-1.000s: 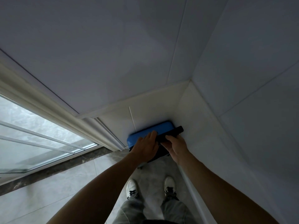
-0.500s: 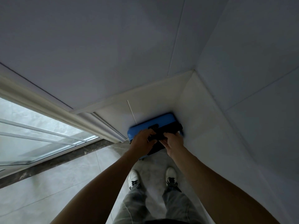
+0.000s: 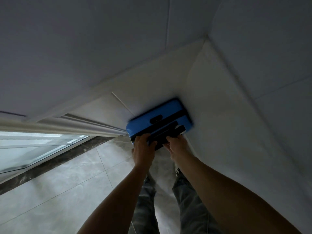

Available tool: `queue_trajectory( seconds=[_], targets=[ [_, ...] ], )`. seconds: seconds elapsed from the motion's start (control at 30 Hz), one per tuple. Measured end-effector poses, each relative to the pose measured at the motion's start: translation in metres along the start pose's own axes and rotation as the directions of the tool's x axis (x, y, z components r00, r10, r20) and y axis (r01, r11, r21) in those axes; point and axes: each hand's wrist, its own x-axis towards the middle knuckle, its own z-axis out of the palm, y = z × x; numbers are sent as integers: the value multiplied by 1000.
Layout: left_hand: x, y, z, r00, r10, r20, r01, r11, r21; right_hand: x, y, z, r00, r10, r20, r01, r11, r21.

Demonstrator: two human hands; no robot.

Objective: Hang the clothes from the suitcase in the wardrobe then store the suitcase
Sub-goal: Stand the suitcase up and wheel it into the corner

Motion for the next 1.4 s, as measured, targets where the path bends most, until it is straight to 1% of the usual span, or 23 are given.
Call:
queue_trajectory(
  seconds=[0.07, 0.1, 0.17, 0.23, 0.33, 0.43, 0.53, 0.63, 0.7, 0.77, 0.87, 0.93, 1.0, 1.07, 1.2, 1.3, 1.37, 1.4],
  targets=[
    [6, -1, 5, 995, -49, -91, 42, 996, -74, 11, 2, 6, 1000, -18, 19, 18, 999, 27],
    [10, -2, 7, 993, -38, -112, 28, 996, -90, 15, 2, 9, 999, -24, 23, 23, 999, 35],
    [17, 0, 10, 994, 19, -110, -25, 998, -53, 18, 3, 14, 1000, -23, 7, 23, 1000, 21],
    [22, -1, 9, 994, 43, -96, -46, 998, -30, 20, 7, 15, 999, -25, -21, 25, 1000, 13],
    [29, -9, 7, 997, -11, -72, 6, 998, -63, 22, 8, 16, 999, -15, -46, 16, 1000, 10],
    [29, -18, 11, 997, 5, -80, -8, 999, -41, 22, 7, 20, 997, -3, -74, 4, 1000, 16],
    [26, -19, 16, 994, 7, -107, -18, 994, -106, 20, 4, 22, 997, 12, -74, -10, 1000, 24],
    [26, -20, 20, 992, -51, -114, 29, 983, -184, 20, 3, 24, 997, 17, -70, -15, 999, 29],
    [27, -24, 20, 990, -64, -125, 33, 970, -242, 17, 1, 27, 996, 39, -76, -36, 999, 35],
    [28, -28, 24, 994, -74, -78, 43, 939, -341, 15, -3, 24, 995, 48, -90, -46, 999, 18],
    [24, -27, 26, 999, -26, -35, 11, 923, -384, 13, -3, 16, 994, 58, -92, -59, 998, -6],
    [19, -19, 22, 1000, 3, -22, -12, 914, -405, 4, -4, 17, 996, 35, -87, -35, 999, -3],
    [18, -17, 25, 1000, 16, 2, -14, 927, -374, 2, -2, 13, 995, 16, -100, -17, 1000, -6],
    [18, -20, 29, 1000, 16, -5, -17, 963, -271, -1, -2, 10, 996, 23, -82, -24, 1000, -14],
    [25, -29, 35, 991, 128, -27, -130, 980, -149, 3, 0, 5, 996, 38, -82, -43, 998, -55],
    [24, -43, 38, 990, 144, 8, -143, 988, -52, 12, 16, 1, 994, 14, -106, -22, 997, -72],
    [26, -58, 43, 987, 161, -7, -160, 987, 30, 24, 31, 1, 997, 4, -74, -9, 997, -70],
    [29, -65, 48, 991, 137, -3, -137, 989, 52, 29, 37, 0, 996, -2, -89, -4, 998, -67]
  ],
)
